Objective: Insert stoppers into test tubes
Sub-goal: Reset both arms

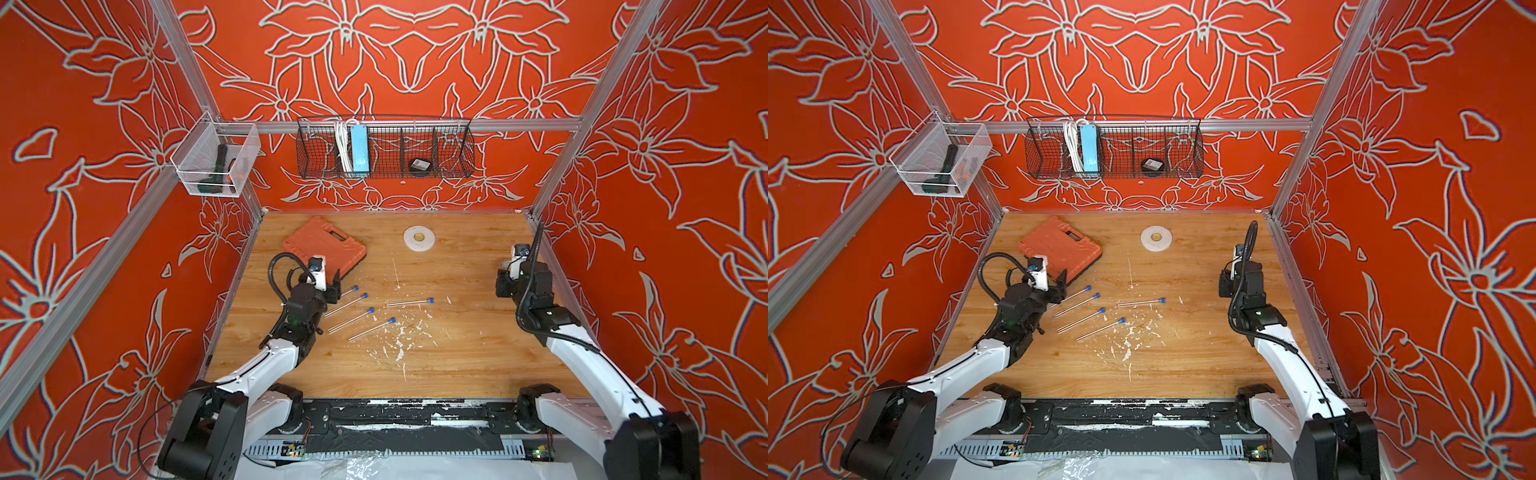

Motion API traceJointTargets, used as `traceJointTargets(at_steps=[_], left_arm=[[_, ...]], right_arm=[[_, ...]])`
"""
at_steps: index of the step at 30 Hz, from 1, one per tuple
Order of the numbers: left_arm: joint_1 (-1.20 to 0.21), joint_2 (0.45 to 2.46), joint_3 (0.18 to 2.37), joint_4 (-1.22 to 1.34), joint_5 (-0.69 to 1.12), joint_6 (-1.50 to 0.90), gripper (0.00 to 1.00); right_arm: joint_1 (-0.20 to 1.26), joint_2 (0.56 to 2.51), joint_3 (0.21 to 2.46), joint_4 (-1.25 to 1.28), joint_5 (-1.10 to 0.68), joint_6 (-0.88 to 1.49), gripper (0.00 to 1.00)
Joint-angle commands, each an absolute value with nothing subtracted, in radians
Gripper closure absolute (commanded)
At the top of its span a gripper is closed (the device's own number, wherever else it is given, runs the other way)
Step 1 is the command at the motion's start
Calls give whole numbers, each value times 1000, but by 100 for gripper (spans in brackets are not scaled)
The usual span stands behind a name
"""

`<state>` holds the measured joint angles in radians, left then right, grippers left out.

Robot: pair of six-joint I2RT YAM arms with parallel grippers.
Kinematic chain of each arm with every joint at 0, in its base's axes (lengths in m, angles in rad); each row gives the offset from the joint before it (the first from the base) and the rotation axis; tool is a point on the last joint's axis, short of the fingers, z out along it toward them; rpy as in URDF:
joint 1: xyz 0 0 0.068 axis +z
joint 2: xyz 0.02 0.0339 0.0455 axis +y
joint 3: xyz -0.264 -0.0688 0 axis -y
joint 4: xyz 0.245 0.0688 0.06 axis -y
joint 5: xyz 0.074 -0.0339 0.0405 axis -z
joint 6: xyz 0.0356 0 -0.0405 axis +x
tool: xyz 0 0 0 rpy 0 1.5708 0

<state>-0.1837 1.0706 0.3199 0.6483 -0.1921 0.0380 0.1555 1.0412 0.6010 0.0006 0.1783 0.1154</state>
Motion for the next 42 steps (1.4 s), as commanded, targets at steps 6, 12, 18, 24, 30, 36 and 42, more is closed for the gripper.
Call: traceJointTargets(at_steps=[6, 12, 18, 24, 30, 36, 42], left_arm=[[-101, 1122, 238, 776, -326, 0, 20], [-88, 1163, 110, 1013, -294, -11, 21], [-89, 1253, 30, 1248, -203, 0, 21], [-89, 1390, 5, 1404, -203, -1, 21], [-66, 1398, 81, 1267, -247, -51, 19], [-61, 1399, 84, 1262, -245, -52, 14], [-63, 1396, 87, 1256, -246, -48, 1]], right_arm=[[56, 1271, 505, 356, 112, -39, 51], [52, 1400, 456, 553, 39, -40, 52], [20, 1395, 420, 609, 11, -15, 51], [20, 1414, 343, 761, 60, -1, 4], [24, 1411, 324, 793, 63, -6, 1], [26, 1407, 324, 790, 69, -5, 1], [29, 1419, 339, 772, 71, -8, 1]])
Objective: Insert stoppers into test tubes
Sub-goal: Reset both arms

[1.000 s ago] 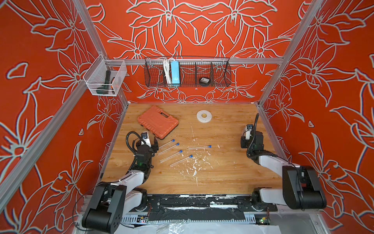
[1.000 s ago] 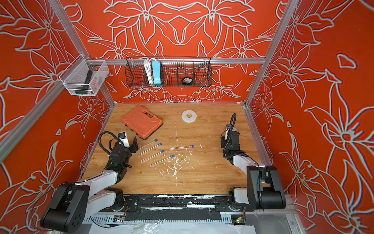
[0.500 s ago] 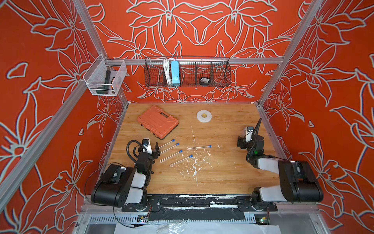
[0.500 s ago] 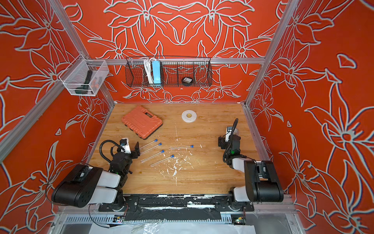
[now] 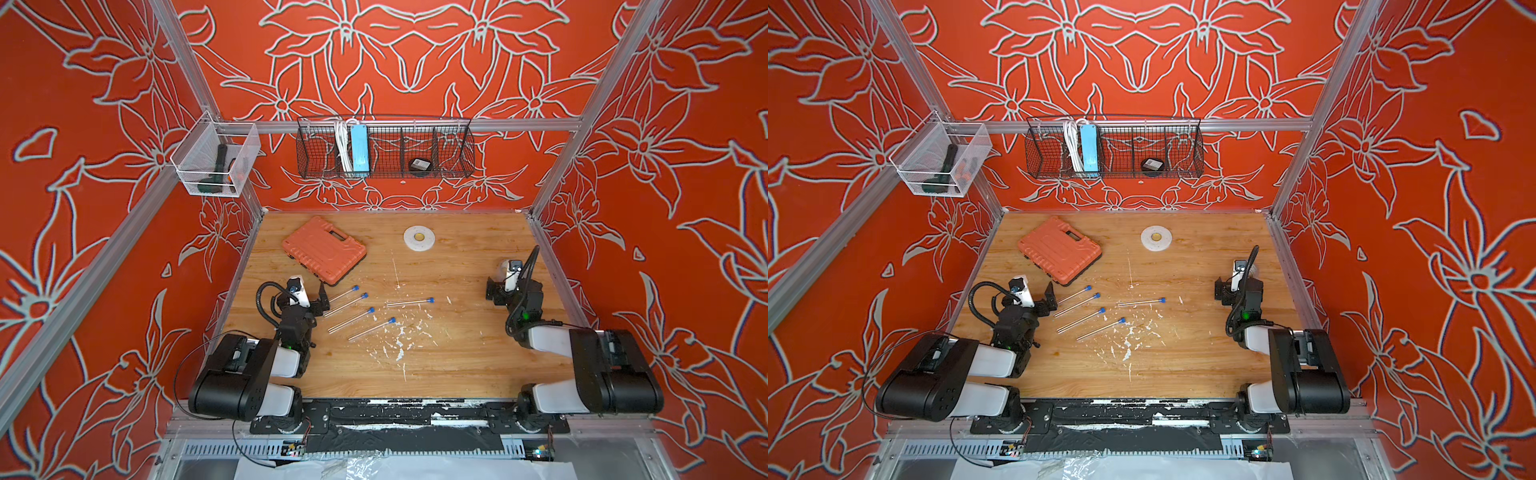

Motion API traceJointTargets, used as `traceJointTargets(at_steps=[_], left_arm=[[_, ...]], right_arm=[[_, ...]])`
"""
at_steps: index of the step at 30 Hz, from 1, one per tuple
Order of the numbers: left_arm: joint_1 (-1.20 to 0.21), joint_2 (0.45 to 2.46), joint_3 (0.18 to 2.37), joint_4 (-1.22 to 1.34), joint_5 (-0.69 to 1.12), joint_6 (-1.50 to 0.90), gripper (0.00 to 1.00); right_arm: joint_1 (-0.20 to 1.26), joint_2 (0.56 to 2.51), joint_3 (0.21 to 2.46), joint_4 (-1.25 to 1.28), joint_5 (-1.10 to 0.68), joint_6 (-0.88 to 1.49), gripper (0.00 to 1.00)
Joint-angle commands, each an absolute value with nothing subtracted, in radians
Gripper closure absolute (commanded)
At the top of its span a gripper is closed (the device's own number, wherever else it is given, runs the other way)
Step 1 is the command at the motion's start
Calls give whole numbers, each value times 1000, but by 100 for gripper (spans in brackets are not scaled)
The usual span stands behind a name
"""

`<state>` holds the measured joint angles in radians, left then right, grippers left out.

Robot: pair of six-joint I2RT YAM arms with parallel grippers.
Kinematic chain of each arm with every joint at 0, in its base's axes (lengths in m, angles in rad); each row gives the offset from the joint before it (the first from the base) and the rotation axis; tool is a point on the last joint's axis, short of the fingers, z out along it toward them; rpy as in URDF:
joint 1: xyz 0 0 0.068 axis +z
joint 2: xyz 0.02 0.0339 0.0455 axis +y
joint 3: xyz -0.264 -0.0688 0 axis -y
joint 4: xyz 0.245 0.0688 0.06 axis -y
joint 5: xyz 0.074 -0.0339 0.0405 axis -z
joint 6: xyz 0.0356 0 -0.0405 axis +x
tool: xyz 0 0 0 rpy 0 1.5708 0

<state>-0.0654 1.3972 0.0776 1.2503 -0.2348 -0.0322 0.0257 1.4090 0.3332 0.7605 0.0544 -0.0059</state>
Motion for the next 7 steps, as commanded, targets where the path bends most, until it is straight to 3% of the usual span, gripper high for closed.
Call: traceJointTargets(at_steps=[1, 7], left_arm=[[-63, 1398, 87, 1256, -247, -48, 1], [-66, 1398, 89, 1255, -251, -46, 1]], right_arm=[[30, 1424, 347, 762, 71, -9, 1], [31, 1411, 334, 775, 69, -11, 1]])
